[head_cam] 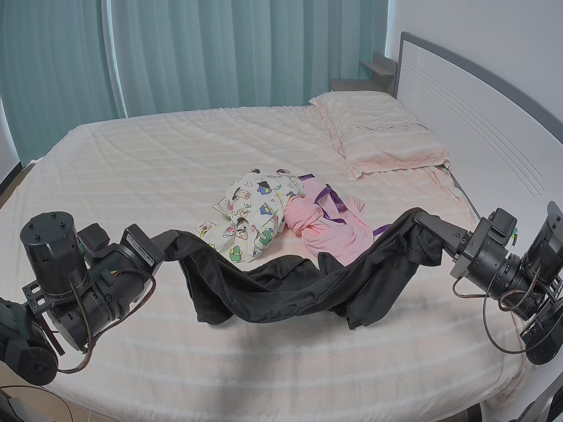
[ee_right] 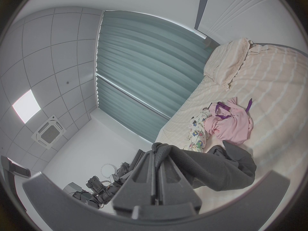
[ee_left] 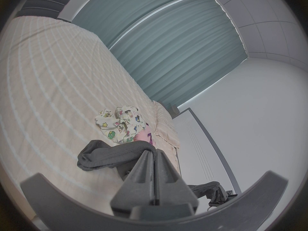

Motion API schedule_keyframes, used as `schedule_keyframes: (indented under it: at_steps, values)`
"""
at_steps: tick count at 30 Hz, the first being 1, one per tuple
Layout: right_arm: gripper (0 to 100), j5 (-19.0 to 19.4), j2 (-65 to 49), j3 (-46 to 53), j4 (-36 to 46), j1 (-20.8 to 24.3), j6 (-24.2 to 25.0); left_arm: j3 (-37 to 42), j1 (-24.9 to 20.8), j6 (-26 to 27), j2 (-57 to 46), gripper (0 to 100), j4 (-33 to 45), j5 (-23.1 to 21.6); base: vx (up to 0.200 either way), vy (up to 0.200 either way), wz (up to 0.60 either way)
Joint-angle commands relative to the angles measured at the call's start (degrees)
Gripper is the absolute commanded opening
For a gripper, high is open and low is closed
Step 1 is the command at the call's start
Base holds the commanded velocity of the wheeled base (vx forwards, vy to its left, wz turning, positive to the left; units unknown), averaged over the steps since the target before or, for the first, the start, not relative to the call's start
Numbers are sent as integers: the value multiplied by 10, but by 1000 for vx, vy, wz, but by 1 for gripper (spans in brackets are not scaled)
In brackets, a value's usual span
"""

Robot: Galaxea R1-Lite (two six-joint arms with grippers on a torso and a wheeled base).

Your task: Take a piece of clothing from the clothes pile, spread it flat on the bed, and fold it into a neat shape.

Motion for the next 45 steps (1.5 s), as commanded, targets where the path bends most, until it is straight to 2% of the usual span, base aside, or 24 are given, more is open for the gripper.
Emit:
schedule_keyframes:
  at_steps: [1, 10, 22, 45]
  values:
    - [0, 0, 3, 3, -5, 3, 0, 19, 0, -12, -1, 0, 0, 0, -200, 0, 0]
    - [0, -3, 1, 7, -5, 13, -3, 34, 0, -28, -7, 0, -1, -14, -200, 0, 0]
    - [0, -3, -2, 7, -5, 13, -2, 37, 4, -26, -10, 0, 1, -20, 0, 0, 0]
    - [0, -6, -24, 6, -4, 30, -5, 41, 7, -25, -39, 0, 5, -29, 0, 200, 0]
